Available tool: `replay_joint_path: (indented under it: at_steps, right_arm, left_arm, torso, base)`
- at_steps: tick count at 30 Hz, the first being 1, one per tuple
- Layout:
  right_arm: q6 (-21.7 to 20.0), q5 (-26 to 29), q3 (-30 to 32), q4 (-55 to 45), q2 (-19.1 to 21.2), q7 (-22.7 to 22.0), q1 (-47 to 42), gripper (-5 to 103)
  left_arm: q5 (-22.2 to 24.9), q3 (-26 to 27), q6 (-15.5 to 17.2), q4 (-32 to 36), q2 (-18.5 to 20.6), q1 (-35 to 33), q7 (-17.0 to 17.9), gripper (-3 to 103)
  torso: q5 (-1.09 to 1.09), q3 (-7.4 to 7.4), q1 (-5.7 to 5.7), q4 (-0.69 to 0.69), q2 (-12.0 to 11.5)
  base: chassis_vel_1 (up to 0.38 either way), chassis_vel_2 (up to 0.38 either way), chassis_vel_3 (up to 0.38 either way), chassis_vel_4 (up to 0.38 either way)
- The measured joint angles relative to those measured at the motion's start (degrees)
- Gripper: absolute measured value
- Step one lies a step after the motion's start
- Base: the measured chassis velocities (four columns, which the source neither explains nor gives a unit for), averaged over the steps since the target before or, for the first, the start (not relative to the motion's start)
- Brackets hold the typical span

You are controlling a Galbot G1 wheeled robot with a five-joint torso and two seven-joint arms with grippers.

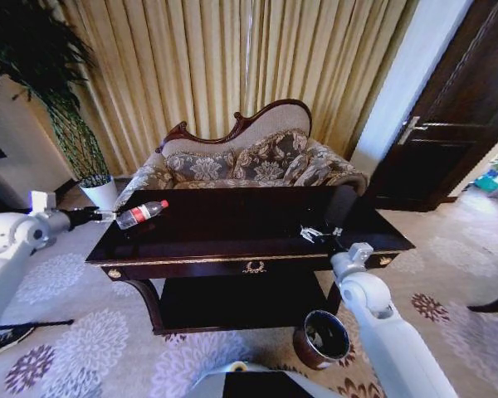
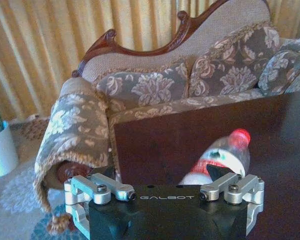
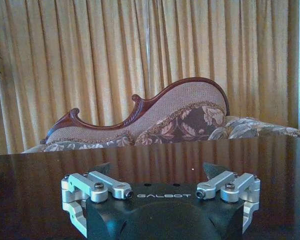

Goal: Move to the front of the table and place the trash on the table into the trash bin.

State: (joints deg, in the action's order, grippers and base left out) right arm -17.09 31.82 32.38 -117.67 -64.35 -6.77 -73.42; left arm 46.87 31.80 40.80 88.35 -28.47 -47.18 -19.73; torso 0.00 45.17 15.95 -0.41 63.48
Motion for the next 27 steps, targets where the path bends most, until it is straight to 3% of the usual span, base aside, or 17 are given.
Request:
replay_joint_path:
  at_steps: [7, 16, 27]
  right_arm:
    - [0.68, -0.12, 0.37, 0.54, -0.06, 0.0, -0.38, 100]
    - [1.04, -0.08, 1.25, 1.35, 0.21, 0.0, -0.33, 100]
    - [1.89, -0.07, 1.51, 2.11, 0.3, 0.0, -0.42, 100]
  left_arm:
    - [-1.79, -5.86, -0.02, -1.64, -0.69, 6.48, -2.25, 100]
    - [-5.06, -10.8, -0.03, -3.29, -0.42, 9.66, -8.3, 100]
    - [-6.17, -15.98, -0.04, -8.09, -1.96, 13.64, -8.97, 100]
  torso:
    - [0.0, 0.0, 0.0, 0.01, 0.0]
    - [0.0, 0.0, 0.0, 0.02, 0.0]
    - [0.0, 0.0, 0.0, 0.01, 0.0]
  base:
    - [0.0, 0.0, 0.0, 0.0]
    - [0.0, 0.0, 0.0, 0.0]
    - [0.0, 0.0, 0.0, 0.0]
